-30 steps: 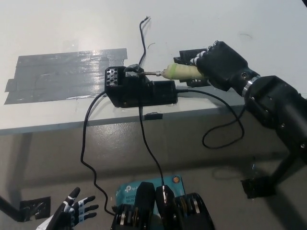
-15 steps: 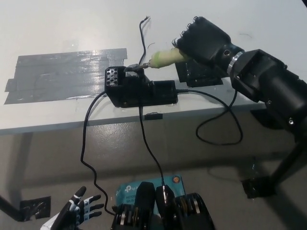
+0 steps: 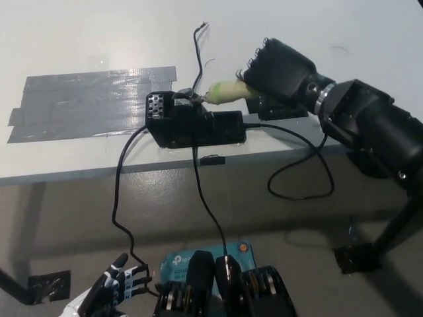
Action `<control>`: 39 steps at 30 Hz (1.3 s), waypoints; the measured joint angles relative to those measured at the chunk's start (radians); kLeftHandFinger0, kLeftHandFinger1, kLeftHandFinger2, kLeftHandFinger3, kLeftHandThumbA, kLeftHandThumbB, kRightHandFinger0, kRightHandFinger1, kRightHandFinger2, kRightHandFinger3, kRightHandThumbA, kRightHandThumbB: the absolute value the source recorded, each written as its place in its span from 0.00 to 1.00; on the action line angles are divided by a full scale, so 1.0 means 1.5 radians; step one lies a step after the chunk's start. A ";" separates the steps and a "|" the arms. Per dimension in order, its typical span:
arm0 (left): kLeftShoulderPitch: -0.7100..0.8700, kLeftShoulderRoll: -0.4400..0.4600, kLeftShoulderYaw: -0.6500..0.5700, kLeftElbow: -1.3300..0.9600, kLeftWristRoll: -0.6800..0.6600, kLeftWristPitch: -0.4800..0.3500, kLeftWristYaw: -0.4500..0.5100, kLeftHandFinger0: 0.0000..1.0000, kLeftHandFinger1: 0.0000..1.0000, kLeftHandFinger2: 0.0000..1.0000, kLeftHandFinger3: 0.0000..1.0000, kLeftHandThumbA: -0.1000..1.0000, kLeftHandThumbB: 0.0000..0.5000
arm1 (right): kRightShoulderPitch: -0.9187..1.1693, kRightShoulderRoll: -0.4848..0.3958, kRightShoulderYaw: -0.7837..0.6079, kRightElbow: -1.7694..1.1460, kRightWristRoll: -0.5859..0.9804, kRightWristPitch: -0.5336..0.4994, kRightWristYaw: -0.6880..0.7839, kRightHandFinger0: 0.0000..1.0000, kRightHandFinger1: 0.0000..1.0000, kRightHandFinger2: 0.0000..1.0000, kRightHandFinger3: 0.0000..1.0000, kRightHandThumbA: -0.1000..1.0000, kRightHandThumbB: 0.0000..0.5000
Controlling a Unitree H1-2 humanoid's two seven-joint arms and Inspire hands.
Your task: The robot uses its right hand to grab and lift the soldering gun kept on the middle of the table and puts it in its base
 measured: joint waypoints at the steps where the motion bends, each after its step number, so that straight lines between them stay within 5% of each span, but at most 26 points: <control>1: -0.002 0.000 -0.001 0.000 0.000 0.000 0.000 1.00 1.00 1.00 1.00 1.00 0.66 | 0.002 -0.001 0.003 0.000 -0.001 0.000 -0.002 0.00 0.00 0.00 0.50 0.12 0.57; 3: -0.005 0.000 -0.003 0.000 0.000 0.000 0.000 1.00 1.00 1.00 1.00 1.00 0.62 | 0.003 -0.001 0.005 0.001 -0.002 0.000 -0.008 0.00 0.00 0.00 0.52 0.13 0.42; 10: -0.011 0.000 -0.011 -0.001 0.001 0.000 0.000 1.00 1.00 1.00 1.00 1.00 0.55 | -0.010 0.006 0.005 0.019 0.001 -0.001 -0.010 0.00 0.00 0.00 0.42 0.07 0.53; 13: -0.012 0.000 -0.015 -0.002 0.001 0.000 0.000 1.00 1.00 1.00 1.00 1.00 0.53 | -0.018 0.010 0.005 0.020 0.001 -0.003 -0.012 0.00 0.00 0.00 0.43 0.05 0.44; 16: -0.016 0.000 -0.019 -0.003 0.001 0.000 0.000 1.00 1.00 1.00 1.00 1.00 0.61 | -0.031 0.016 0.006 0.028 0.001 -0.011 -0.012 0.00 0.00 0.00 0.41 0.08 0.45; 18: -0.019 0.000 -0.019 -0.003 0.000 0.000 0.000 1.00 1.00 1.00 1.00 1.00 0.61 | -0.046 0.021 0.011 0.044 -0.002 -0.016 -0.019 0.00 0.00 0.00 0.44 0.14 0.46; 23: -0.027 0.000 -0.019 -0.004 0.000 0.000 0.000 1.00 1.00 1.00 1.00 1.00 0.54 | -0.087 0.028 0.030 0.074 -0.016 -0.028 -0.047 0.00 0.00 0.00 0.49 0.09 0.54; 29: -0.027 0.001 -0.019 -0.008 -0.003 0.000 0.003 1.00 1.00 1.00 1.00 1.00 0.56 | -0.087 0.021 0.037 0.069 -0.016 -0.046 -0.050 0.00 0.00 0.00 0.33 0.17 0.53; 31: -0.027 0.002 -0.020 -0.010 -0.003 0.000 0.003 1.00 1.00 1.00 1.00 1.00 0.54 | -0.080 0.016 0.038 0.062 -0.016 -0.048 -0.050 0.00 0.00 0.03 0.49 0.17 0.48; 39: -0.032 0.003 -0.029 -0.013 -0.004 0.000 0.003 1.00 1.00 1.00 1.00 1.00 0.63 | -0.047 0.003 0.044 0.030 -0.020 -0.046 -0.045 0.00 0.00 0.00 0.51 0.16 0.56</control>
